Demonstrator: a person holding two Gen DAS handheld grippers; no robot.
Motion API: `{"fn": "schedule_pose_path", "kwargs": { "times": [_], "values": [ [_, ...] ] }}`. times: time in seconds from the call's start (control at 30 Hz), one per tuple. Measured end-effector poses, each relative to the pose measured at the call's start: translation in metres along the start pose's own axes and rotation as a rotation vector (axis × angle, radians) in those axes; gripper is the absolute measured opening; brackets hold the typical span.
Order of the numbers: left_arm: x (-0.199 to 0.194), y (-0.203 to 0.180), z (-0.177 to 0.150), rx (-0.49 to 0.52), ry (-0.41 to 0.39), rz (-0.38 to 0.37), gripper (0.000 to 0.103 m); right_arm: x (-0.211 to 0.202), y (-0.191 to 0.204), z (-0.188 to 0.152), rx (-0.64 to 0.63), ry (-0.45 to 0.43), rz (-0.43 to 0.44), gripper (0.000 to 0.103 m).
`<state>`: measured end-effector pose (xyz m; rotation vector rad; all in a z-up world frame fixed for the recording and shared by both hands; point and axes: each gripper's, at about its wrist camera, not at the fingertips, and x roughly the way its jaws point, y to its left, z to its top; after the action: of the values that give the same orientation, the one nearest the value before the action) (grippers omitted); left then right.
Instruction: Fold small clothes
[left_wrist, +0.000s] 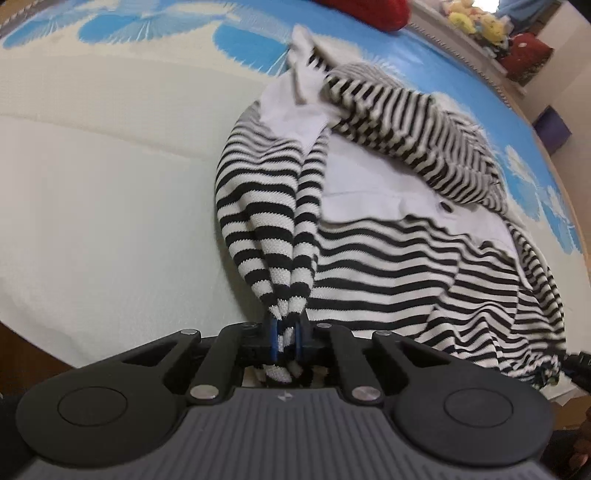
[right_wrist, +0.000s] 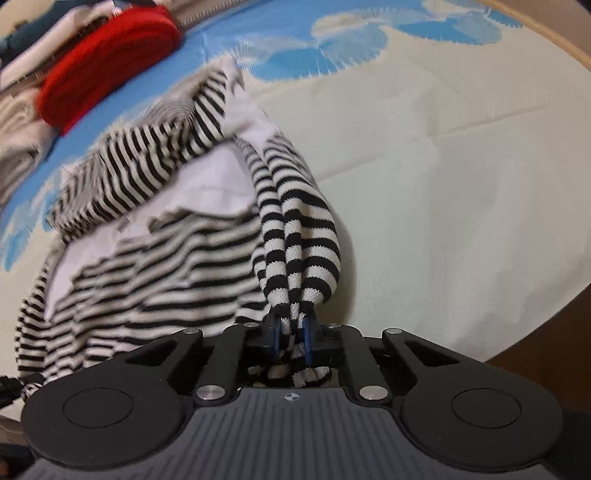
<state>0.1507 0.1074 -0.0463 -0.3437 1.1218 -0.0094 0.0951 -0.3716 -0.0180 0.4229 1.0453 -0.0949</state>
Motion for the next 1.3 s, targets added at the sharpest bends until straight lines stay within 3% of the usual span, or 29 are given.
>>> {"fn": "schedule_pose_path", "kwargs": {
  "times": [0.3, 0.47, 0.7, 0.83, 1.0, 1.17, 1.3],
  "values": [
    [-0.067, -0.011, 0.019, 0.11, -0.125, -0.122, 0.008, -0.064, 0.0, 0.02, -0.028, -0.164, 0.133, 0.009],
    [-0.103, -0.009, 0.012, 0.139, -0.124, -0.168, 0.008, -0.106, -0.006, 0.02, -0.047, -0.201, 0.217, 0.009],
    [-0.181, -0.002, -0.025, 0.179, -0.13, -0.262, 0.008, -0.185, -0.023, -0.005, -0.064, -0.256, 0.343, 0.009],
    [-0.188, 0.002, -0.026, 0.18, -0.126, -0.281, 0.008, -0.212, -0.029, -0.011, -0.049, -0.284, 0.39, 0.009],
    [-0.136, 0.005, 0.02, 0.127, -0.097, -0.238, 0.008, -0.169, -0.018, 0.018, -0.039, -0.233, 0.338, 0.009],
    [-0.049, 0.012, 0.094, 0.05, -0.046, -0.169, 0.008, -0.081, 0.006, 0.081, -0.048, -0.138, 0.28, 0.009],
    [0.008, 0.023, 0.123, -0.013, 0.003, -0.159, 0.011, -0.007, 0.027, 0.118, -0.105, -0.065, 0.204, 0.009]
  ]
}}
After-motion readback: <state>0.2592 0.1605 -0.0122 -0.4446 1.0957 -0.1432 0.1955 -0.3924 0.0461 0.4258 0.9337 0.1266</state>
